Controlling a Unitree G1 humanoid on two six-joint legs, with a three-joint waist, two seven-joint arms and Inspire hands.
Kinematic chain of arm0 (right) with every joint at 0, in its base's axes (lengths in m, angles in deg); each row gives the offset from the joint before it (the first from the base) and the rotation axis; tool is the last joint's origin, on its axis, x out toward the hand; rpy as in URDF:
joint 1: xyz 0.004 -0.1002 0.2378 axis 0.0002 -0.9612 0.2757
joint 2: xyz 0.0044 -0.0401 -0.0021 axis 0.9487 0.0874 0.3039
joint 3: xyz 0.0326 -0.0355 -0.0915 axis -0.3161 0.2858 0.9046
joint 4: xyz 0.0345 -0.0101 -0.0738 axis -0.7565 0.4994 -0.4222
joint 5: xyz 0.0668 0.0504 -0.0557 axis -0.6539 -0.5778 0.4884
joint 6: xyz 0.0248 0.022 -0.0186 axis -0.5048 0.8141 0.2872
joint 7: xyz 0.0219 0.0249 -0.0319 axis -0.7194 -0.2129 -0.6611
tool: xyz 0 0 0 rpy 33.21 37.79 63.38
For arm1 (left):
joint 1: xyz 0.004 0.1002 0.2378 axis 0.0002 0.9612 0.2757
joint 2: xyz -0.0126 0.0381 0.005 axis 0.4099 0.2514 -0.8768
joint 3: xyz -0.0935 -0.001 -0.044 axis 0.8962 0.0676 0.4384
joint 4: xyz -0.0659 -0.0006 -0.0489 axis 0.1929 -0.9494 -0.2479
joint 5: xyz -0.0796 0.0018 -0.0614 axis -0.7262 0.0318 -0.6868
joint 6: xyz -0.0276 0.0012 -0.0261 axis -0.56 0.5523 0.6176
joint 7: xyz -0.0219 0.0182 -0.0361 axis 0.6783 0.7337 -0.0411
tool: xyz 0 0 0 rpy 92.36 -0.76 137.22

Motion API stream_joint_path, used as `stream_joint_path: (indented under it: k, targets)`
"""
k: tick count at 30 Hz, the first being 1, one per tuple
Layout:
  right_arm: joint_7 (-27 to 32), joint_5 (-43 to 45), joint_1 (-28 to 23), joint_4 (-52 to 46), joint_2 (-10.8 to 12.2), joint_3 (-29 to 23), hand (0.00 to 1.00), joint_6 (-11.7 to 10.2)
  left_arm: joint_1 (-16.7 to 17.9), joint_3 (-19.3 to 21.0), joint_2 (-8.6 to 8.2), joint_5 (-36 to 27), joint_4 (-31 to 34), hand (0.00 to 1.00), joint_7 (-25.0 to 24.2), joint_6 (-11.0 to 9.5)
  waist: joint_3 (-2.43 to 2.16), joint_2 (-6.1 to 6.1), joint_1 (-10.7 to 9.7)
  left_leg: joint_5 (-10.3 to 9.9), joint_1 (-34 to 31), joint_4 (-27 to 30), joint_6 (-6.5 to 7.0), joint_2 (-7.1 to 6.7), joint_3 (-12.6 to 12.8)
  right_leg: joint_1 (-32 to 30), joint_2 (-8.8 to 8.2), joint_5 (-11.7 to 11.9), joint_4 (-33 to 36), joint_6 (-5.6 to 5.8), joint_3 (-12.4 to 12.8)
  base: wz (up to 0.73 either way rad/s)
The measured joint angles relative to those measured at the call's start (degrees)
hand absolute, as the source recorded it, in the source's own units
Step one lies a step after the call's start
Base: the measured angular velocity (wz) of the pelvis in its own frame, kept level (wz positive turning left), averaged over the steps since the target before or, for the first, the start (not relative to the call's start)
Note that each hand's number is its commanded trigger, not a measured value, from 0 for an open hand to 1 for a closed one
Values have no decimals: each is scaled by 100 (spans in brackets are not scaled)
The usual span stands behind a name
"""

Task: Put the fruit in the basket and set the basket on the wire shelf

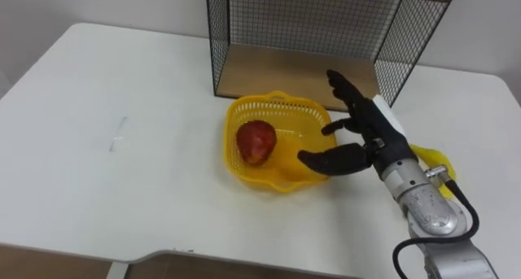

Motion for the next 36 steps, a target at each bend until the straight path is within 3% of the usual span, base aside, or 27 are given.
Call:
stream_joint_path:
  k: [13,18,25,28,32,36]
  targets:
    - [-4,93,0,1,1,-3,0,0,-2,-13,-2,-2,1,0,3,0,-14,14,-36,0,2,21,0,1,2,14,0,1,5,-1,5,0]
    - [58,-284,0,-38,15,-162,0,-1,76,-12,-3,-1,-103,0,9,-17,-9,25,-83,0,27,31,0,0,8,46,-1,1,4,-1,5,0]
    - [719,-938,4,-379,4,-598,0,-108,249,-6,-27,-6,-97,0,8,-35,18,126,-189,0,101,10,0,0,3,121,0,1,-2,0,4,0]
    - [1074,-958,3,-379,3,-928,0,-108,387,45,-55,6,-88,0,8,-35,7,127,-234,0,105,-18,0,0,3,115,-1,1,0,0,7,0]
    - [1648,-923,-9,-345,4,-1378,0,-108,534,179,-69,40,-44,0,8,-6,-19,60,-436,1,100,-13,-1,-1,7,106,-4,0,5,0,-7,0]
    - [2144,-829,-46,70,1,-1616,0,-123,587,388,-76,40,29,0,9,84,-52,-23,-502,1,113,8,-1,1,23,103,-6,1,3,0,2,-1]
